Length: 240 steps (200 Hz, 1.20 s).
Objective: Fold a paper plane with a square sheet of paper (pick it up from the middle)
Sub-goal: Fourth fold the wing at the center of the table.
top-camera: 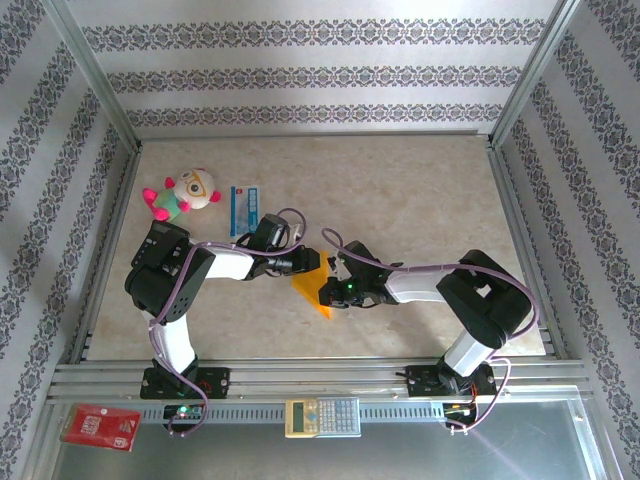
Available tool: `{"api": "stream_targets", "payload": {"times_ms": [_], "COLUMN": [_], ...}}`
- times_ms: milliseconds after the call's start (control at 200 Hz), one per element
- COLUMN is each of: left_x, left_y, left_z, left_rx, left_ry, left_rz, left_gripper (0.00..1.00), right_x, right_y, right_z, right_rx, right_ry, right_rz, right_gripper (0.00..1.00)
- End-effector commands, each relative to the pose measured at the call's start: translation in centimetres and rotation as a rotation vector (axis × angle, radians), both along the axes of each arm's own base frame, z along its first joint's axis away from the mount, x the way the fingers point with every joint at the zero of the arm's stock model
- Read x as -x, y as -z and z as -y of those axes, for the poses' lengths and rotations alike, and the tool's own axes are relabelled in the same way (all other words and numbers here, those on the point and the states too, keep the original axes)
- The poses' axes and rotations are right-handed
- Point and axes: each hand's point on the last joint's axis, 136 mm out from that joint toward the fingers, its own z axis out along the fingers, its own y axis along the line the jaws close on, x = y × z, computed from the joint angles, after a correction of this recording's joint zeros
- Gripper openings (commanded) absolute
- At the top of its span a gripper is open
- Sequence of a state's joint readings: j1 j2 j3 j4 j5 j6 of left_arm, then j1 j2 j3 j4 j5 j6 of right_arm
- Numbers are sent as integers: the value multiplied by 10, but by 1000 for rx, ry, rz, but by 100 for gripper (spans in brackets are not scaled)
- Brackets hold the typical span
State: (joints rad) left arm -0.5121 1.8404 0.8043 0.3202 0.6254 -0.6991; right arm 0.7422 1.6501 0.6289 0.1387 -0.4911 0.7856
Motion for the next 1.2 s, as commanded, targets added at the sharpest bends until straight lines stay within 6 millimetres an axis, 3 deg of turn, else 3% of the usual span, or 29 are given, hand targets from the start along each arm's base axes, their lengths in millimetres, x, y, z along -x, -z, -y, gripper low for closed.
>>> {"api": "stream_targets", "payload": {"times_ms": [0,230,864,969,1194], "left_x": [15,16,16,16,15], "left_y": [40,44,47,48,47], "left_z": [-31,-34,-37,-37,-36], "left_rx": [-153,-175,-198,-197,-191], "left_ry": [-48,-50,-56,-55,-57], "left_rz": [-102,-111,-114,-115,-116], "left_gripper": [30,30,30,30,30], "right_x": [28,51,76,64,16], "right_y": [42,36,28,9,-48], "right_z": [37,32,36,27,3], "right_rx": [175,177,136,70,-95], "right_ry": [20,-66,-82,-81,-39], "right_rz": [-95,-113,-113,-81,33], "right_gripper": [0,0,0,0,0]}}
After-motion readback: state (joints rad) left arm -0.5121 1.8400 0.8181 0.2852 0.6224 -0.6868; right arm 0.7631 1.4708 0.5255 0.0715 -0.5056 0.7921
